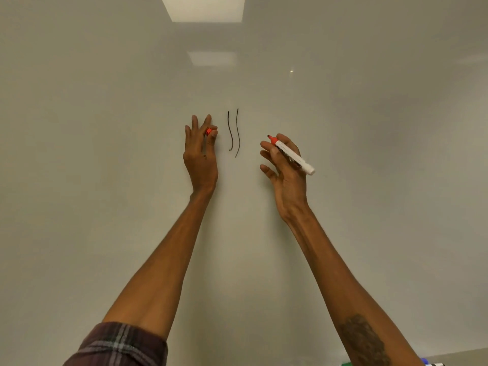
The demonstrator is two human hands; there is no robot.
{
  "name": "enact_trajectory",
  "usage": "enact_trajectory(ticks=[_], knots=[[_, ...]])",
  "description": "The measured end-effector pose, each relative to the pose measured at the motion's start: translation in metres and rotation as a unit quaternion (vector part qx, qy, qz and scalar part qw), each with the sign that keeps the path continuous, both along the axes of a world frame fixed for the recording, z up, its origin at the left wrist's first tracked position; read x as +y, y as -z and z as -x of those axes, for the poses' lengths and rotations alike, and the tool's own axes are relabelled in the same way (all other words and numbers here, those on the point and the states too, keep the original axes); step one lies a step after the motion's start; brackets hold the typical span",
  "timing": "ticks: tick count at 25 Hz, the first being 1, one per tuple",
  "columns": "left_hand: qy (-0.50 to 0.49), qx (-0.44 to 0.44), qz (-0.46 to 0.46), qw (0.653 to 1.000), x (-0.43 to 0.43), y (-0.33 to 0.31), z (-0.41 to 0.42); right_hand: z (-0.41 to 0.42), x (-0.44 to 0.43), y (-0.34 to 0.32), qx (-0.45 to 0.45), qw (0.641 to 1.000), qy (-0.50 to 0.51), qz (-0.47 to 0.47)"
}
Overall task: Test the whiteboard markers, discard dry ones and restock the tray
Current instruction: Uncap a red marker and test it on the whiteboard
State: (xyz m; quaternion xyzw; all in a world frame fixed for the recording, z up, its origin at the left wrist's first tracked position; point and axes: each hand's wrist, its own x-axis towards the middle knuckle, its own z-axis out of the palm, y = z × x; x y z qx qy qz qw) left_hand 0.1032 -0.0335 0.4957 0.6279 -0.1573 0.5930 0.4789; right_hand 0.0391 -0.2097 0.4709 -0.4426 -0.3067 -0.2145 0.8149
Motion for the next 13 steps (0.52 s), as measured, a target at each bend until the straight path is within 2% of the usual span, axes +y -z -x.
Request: enact_trajectory(ticks=[7,11,13], knots=[[-0.086,-0.046,-0.060,0.993,0.006,0.010,-0.016,-0.025,0.026,-0.010,-0.031,0.982,0.179,0.046],[-0.093,-0.058,-0.078,0.991,0.010,0.013,-0.023,-0.034,0.043,-0.021,-0.096,0.956,0.269,0.062],[-0.102,-0.081,-0.084,0.988,0.009,0.012,-0.023,-0.040,0.047,-0.032,-0.137,0.932,0.327,0.070]])
